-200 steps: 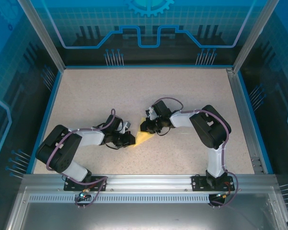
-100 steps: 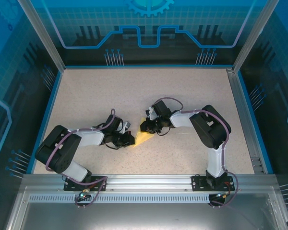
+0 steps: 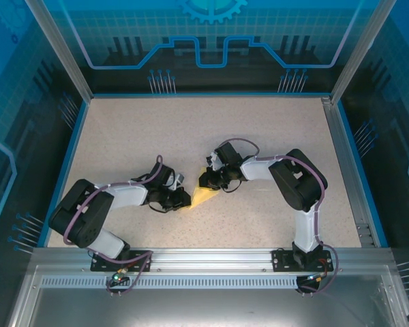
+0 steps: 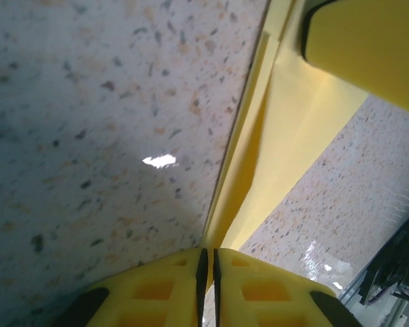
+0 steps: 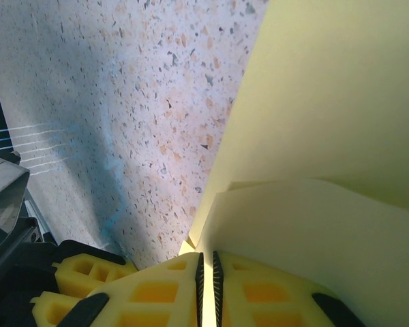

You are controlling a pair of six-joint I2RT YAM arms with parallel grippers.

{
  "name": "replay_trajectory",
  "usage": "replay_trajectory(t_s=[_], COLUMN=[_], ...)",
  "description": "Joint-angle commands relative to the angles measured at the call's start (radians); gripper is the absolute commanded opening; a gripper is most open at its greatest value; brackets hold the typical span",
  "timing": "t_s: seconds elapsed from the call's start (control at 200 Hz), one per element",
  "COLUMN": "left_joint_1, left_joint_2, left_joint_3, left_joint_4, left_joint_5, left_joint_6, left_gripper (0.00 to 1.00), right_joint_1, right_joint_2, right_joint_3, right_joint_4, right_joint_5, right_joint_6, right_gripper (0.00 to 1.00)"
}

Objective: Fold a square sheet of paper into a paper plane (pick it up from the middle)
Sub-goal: Fourth fold the wing at the center of the table.

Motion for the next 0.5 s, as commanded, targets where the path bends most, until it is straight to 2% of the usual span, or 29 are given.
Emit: replay_trajectory(t_s=[0.0,0.065,0.285,0.42,0.495], left_joint_1=[0.006,0.006,0.003,-0.002,-0.002], left_joint_2=[0.004,0.004,0.044,-0.006,-0.051], left_joint_3=[-0.012,-0.011,0.02,0.02,0.019], left_joint_4=[-0.193,-0.198,-0.221,-0.264,-0.278], left_joint_5=[-0.054,-0.051,-0.073,-0.127,-0.141], left_joint_6=[-0.004,0.006,0.01,0.008,0.003], left_gripper=[0.14,0.09,0.08,0.09,0.15], right_joint_1=[-0.005,-0.003,0.003,0.004,0.004], right_joint_2=[0.056,0.055,0.06,0.059,0.06], right_joint_3=[-0.016,-0.018,-0.011,-0.011,-0.012], right_joint_4=[-0.097,-0.096,-0.099,-0.103,-0.103], right_joint_5=[0.103,0.102,0.102,0.105,0.109], right_joint_6=[-0.027,-0.028,-0.027,-0.027,-0.026], right_gripper=[0.15,0.15,0.15,0.15,0.15])
